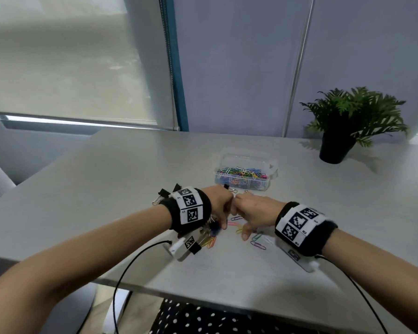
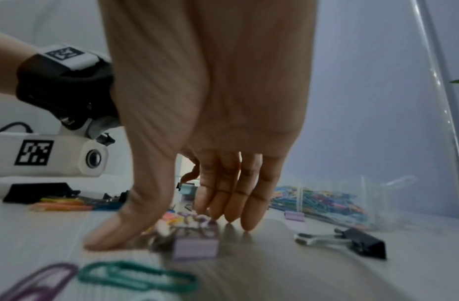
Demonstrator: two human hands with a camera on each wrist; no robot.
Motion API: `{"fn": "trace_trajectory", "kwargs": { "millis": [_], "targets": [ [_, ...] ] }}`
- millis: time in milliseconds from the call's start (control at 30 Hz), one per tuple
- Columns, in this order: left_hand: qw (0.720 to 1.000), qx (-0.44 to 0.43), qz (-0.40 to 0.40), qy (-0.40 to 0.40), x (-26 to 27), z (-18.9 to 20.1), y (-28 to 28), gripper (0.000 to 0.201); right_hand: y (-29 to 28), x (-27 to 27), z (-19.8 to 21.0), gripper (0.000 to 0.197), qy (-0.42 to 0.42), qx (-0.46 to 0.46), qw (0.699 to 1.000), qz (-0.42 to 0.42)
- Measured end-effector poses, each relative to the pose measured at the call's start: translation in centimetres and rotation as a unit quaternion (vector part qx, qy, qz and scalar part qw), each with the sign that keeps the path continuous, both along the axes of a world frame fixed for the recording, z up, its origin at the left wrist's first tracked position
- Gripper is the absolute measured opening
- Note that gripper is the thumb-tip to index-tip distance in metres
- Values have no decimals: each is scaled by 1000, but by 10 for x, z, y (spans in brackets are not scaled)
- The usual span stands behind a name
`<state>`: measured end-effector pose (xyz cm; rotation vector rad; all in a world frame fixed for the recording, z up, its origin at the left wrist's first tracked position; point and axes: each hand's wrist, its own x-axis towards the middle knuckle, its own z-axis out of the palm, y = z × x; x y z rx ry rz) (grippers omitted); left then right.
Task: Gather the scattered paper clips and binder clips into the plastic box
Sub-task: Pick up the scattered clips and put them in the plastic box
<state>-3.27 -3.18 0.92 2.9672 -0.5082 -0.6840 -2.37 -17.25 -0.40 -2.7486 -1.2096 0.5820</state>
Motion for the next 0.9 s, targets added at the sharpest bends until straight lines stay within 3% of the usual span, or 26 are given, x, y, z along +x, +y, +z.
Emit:
{"fn": "trace_trajectory", "kwargs": {
  "millis": [133,300,467,667,900],
  "targets": [
    [999,1,6,-42,1,-2,0,46,5,0,-7,37,-26,36,999,-31],
    [998,-10,3,-61,3,-4,1,40,10,5,-6,29,-12,17,999,-39],
    [998,-49,-1,-31,9,-10,7,25,11,4,-2,16,-12,29,999,-34],
    [998,-62,-11,-7,18,-17,9,21,9,12,-3,30,-22,15,1000,-15],
    [999,-26,-16,18,25,-13,5,29,9,9,-1,25,6,40,998,-53]
  ]
}}
